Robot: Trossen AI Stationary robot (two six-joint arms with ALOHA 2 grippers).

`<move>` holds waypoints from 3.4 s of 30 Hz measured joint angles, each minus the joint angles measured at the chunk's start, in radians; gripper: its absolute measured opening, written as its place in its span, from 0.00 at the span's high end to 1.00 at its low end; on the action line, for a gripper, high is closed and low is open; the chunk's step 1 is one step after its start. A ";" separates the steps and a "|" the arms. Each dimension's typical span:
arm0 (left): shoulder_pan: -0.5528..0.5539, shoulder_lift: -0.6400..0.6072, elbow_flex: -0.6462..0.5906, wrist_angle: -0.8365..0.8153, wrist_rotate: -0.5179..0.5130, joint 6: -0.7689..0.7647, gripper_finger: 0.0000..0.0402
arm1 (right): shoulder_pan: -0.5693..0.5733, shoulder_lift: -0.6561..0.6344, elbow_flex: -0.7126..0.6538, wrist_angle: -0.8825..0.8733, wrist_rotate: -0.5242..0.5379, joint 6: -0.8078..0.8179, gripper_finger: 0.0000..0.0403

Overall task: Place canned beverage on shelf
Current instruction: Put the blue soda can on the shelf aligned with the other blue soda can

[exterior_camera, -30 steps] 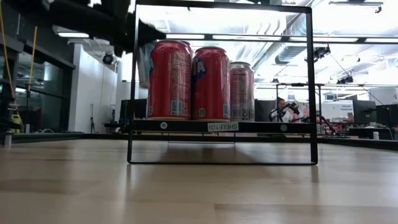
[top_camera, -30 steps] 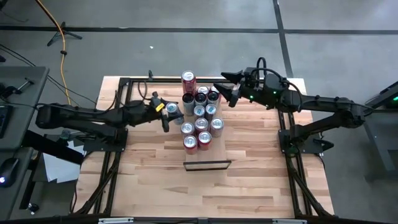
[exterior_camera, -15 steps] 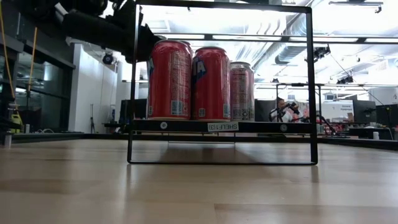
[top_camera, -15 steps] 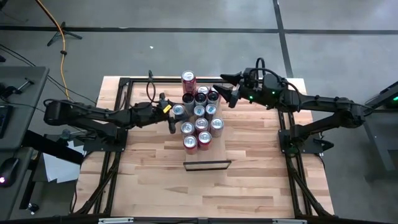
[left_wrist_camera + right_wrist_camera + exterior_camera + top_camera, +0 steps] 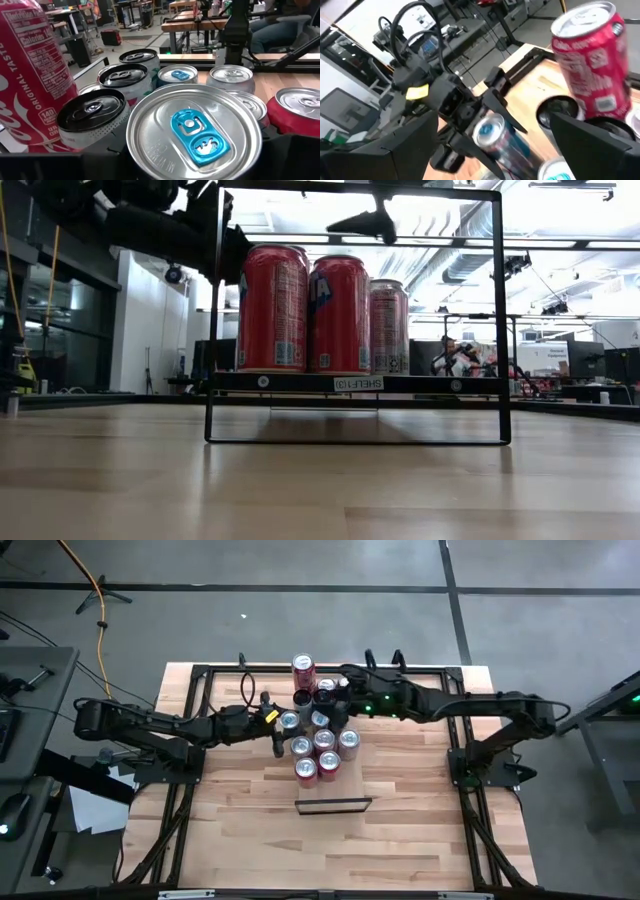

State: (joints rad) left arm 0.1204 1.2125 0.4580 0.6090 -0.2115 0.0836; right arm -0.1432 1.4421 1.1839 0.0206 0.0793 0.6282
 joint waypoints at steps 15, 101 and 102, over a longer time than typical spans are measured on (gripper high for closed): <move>0.000 0.013 0.000 -0.003 0.000 0.007 0.54 | 0.027 0.245 0.363 -0.349 -0.079 0.083 0.10; 0.039 -0.192 0.088 -0.346 -0.034 0.044 0.54 | -0.022 0.464 0.863 -0.727 -0.099 -0.300 0.94; 0.039 -0.180 0.127 -0.392 -0.037 0.045 0.54 | -0.027 0.464 0.894 -0.783 -0.099 -0.317 0.91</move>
State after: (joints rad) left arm 0.1596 1.0325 0.5854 0.2167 -0.2484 0.1287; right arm -0.1704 1.9057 2.0775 -0.7625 -0.0197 0.3110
